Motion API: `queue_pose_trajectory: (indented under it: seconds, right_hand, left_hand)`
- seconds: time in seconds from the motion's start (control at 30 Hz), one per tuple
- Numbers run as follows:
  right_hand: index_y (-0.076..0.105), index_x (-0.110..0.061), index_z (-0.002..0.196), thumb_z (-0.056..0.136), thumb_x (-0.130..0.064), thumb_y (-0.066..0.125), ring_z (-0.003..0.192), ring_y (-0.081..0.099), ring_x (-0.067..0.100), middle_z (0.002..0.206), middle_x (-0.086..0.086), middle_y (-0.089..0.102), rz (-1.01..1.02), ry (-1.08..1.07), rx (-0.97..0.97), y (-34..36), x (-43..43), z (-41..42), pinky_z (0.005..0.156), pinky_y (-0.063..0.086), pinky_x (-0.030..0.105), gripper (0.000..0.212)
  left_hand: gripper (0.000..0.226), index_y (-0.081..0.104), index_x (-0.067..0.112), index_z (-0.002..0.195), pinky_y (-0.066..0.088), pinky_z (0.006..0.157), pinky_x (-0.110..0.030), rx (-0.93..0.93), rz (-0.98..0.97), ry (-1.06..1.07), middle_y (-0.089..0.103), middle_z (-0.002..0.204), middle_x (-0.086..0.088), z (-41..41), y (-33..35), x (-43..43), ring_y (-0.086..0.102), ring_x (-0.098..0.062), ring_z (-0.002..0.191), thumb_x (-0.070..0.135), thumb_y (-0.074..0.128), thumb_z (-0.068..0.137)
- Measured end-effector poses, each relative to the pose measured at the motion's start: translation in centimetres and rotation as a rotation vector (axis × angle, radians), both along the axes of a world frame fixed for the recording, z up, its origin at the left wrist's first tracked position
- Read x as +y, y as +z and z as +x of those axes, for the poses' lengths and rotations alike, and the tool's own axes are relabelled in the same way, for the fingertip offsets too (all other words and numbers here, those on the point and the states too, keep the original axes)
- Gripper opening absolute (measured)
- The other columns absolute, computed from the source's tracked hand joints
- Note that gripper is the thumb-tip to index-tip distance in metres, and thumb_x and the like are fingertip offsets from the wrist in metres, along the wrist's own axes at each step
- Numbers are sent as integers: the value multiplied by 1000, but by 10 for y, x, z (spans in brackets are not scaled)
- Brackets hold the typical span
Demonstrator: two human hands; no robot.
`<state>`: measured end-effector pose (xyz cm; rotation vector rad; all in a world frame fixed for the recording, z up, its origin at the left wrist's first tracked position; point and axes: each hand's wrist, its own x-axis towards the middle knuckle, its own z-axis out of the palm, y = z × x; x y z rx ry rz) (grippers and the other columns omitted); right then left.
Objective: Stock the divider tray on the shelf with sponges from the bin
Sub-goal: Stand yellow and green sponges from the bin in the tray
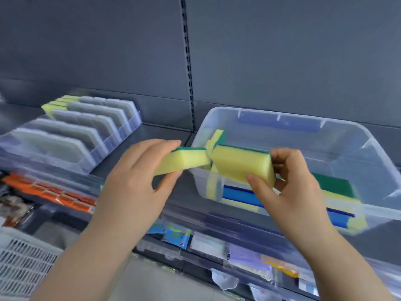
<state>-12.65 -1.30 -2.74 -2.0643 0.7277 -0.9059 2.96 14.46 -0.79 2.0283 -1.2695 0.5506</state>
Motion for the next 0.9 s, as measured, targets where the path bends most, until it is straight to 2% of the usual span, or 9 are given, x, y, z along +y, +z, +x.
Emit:
queue_pose_trajectory:
  seconds: [0.13, 0.23, 0.37, 0.47, 0.63, 0.77, 0.9]
  right_hand:
    - [41, -44, 85, 74, -19, 73, 87, 58, 4, 88, -20, 57, -14, 107, -5, -3, 93, 62, 74, 45, 23, 41]
    - [42, -42, 85, 75, -20, 71, 88, 56, 3, 90, -21, 56, -33, 193, 21, -11, 152, 107, 75, 41, 20, 38]
    - [40, -41, 84, 75, -20, 71, 89, 56, 10, 91, -21, 54, -74, 258, 62, -11, 202, 157, 76, 41, 21, 39]
    - [40, -43, 83, 76, -19, 71, 86, 55, 4, 90, -23, 53, -87, 282, 77, -10, 220, 194, 69, 39, 10, 40]
    - [41, -44, 84, 75, -21, 71, 90, 51, -11, 88, -24, 54, -38, 309, 60, -13, 228, 264, 68, 37, -1, 39]
    - [46, -42, 87, 74, -21, 73, 84, 56, -7, 85, -21, 61, 36, 285, -26, -18, 211, 331, 71, 41, 2, 37]
    - [50, -40, 89, 73, -24, 73, 83, 60, 1, 93, -24, 61, 100, 319, -71, -6, 186, 408, 73, 46, 11, 32]
  left_hand:
    - [36, 64, 9, 108, 29, 88, -3, 56, -25, 91, 59, 103, -4, 46, -12, 109, 51, -10, 95, 14, 75, 75]
    - [37, 64, 10, 107, 30, 86, -2, 132, -28, 188, 56, 101, 3, 77, -26, 185, 48, -3, 93, 14, 74, 72]
    - [41, 62, 13, 109, 26, 85, 1, 224, 9, 266, 54, 103, 7, 111, -42, 252, 42, 4, 94, 14, 78, 71]
    - [42, 61, 14, 111, 25, 87, 1, 261, 3, 256, 53, 104, 10, 141, -47, 275, 40, 14, 97, 15, 76, 72]
    - [42, 60, 17, 114, 26, 84, 3, 295, -2, 282, 55, 105, 10, 205, -54, 284, 42, 9, 95, 24, 67, 73]
    - [41, 60, 20, 114, 27, 84, 2, 231, 72, 297, 55, 105, 10, 279, -51, 275, 42, 1, 98, 28, 67, 74]
    - [46, 59, 26, 116, 28, 81, 2, 228, 75, 393, 56, 105, 10, 360, -27, 267, 45, -1, 94, 22, 78, 73]
